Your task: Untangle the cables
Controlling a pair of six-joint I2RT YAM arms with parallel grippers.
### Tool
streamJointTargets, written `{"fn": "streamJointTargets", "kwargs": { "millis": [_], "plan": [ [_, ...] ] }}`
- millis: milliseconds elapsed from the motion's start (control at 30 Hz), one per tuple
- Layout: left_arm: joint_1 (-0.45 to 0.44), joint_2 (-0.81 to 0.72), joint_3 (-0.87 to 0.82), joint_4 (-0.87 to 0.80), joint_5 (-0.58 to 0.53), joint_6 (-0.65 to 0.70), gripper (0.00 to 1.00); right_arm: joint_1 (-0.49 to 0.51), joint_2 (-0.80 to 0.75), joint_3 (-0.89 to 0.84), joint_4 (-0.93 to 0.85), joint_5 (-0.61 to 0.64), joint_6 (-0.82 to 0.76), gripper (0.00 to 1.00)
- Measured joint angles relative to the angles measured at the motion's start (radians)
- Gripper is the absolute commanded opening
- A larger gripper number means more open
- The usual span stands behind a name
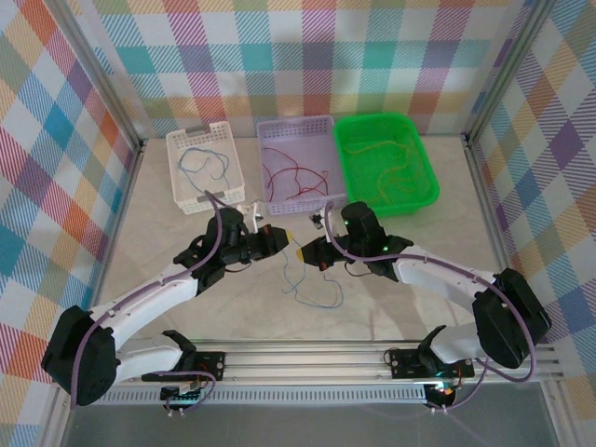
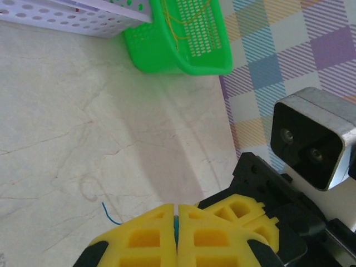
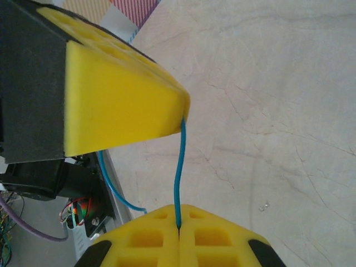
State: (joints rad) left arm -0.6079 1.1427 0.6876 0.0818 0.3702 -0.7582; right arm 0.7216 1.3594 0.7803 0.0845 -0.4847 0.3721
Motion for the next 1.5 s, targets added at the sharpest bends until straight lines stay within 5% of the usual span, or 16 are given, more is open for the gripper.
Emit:
{"fn": "streamJointTargets", "kwargs": {
  "millis": [233, 367, 633, 1033, 1267, 1500],
  "plan": [
    [0.041, -0.007, 0.226, -0.280, -0.129, 0.074, 0.00, 0.000, -0.122, -0.016, -0.055, 0.115, -0.016, 0.65],
    [0.128, -0.006, 0.397, -0.430, -0.197, 0.120, 0.00, 0.000, -0.267, -0.062, -0.076, 0.217, -0.023, 0.82],
    [0.329, 0.049, 0.748, -0.626, -0.254, 0.179, 0.00, -0.007, -0.463, -0.158, -0.128, 0.362, -0.023, 0.88],
    [0.389, 0.244, 1.265, -0.706, -0.375, 0.231, 0.00, -0.009, -0.433, -0.163, -0.150, 0.356, -0.023, 0.89],
    [0.434, 0.352, 1.431, -0.712, -0.461, 0.258, 0.00, -0.009, -0.410, -0.157, -0.162, 0.336, -0.043, 1.00],
    [0.488, 0.452, 1.479, -0.703, -0.495, 0.262, 0.00, -0.009, -0.404, -0.131, -0.180, 0.335, -0.060, 1.00]
  ]
}}
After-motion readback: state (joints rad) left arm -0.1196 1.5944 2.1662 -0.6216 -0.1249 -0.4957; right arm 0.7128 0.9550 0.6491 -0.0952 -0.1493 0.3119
